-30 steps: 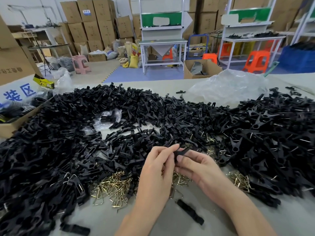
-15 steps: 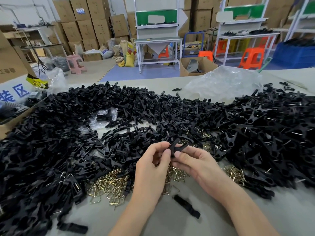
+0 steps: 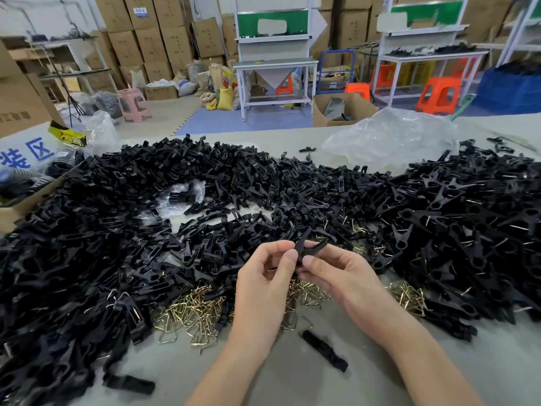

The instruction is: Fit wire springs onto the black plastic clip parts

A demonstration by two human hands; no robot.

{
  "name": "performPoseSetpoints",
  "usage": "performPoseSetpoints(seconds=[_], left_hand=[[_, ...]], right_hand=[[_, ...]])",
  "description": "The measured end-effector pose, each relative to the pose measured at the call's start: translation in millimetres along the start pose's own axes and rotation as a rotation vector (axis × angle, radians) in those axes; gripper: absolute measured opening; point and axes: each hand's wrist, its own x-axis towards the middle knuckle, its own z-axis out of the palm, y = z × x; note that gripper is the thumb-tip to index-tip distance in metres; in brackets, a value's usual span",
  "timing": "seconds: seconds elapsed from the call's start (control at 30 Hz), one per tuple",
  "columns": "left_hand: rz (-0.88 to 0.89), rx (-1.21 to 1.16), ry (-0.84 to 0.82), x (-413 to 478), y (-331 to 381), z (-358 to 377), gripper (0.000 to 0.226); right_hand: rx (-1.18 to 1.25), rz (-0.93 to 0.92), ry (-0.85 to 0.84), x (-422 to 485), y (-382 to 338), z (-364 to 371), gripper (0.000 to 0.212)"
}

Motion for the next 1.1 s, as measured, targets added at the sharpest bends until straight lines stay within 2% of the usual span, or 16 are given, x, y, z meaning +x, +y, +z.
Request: performPoseSetpoints(seconds=[0.3, 0.67, 0.77, 0.87, 1.0, 1.1], left_hand=[[0.011, 0.043, -0.004, -1, 0, 2, 0.009], [0.247, 0.332, -0.081, -2, -3, -2, 0.041], [0.278, 0.415, -0.104, -4, -4, -6, 0.039], [0.276, 0.590, -0.103, -4, -3, -11, 0.034], [0.404, 0.877, -0.113, -3, 4, -20, 0.030], [0.499, 1.110, -0.201, -2, 0, -25, 0.033]], right_hand=[[-0.161, -0.058, 0.001, -4, -4, 3, 0.025], [-0.142, -0.068, 0.032, -5, -5, 3, 0.028], [-0.124, -0.068, 0.018, -5, -5, 3, 0.028], [-0.131, -0.087, 0.056, -4, -5, 4, 0.026], [-0.031, -0.098, 0.150, -2, -5, 2, 0.035], [0.002, -0.120, 0.203, 1, -6, -2, 0.030]])
